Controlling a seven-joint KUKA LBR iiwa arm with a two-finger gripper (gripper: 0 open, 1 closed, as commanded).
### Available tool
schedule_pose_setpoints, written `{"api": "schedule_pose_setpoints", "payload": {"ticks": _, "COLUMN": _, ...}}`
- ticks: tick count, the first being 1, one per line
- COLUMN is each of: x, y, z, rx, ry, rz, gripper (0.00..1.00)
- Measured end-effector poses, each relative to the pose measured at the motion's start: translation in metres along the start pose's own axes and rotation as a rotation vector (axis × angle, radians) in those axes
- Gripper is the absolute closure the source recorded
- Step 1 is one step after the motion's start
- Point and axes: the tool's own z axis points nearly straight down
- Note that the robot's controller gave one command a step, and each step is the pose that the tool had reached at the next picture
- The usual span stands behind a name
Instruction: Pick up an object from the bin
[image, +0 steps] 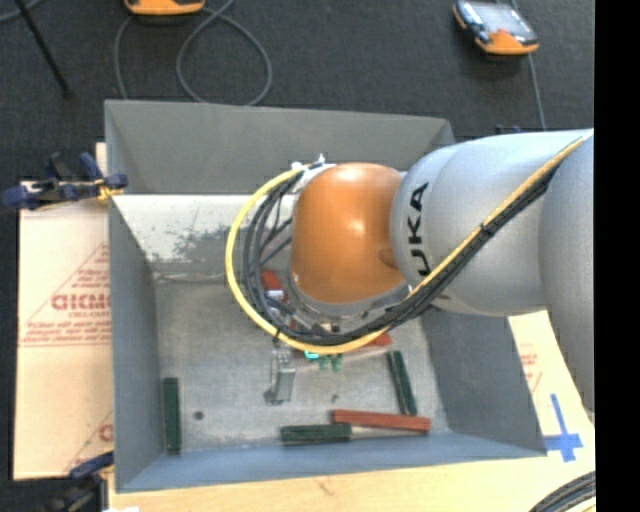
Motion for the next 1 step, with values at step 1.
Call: {"api": "schedule_pose_setpoints", "payload": {"ticks": 1, "x": 0.0253, "y": -0.0619, "z": 0.1033, "rx": 0.003, "ry": 0.001, "rz": -0.150, "gripper": 0.00}}
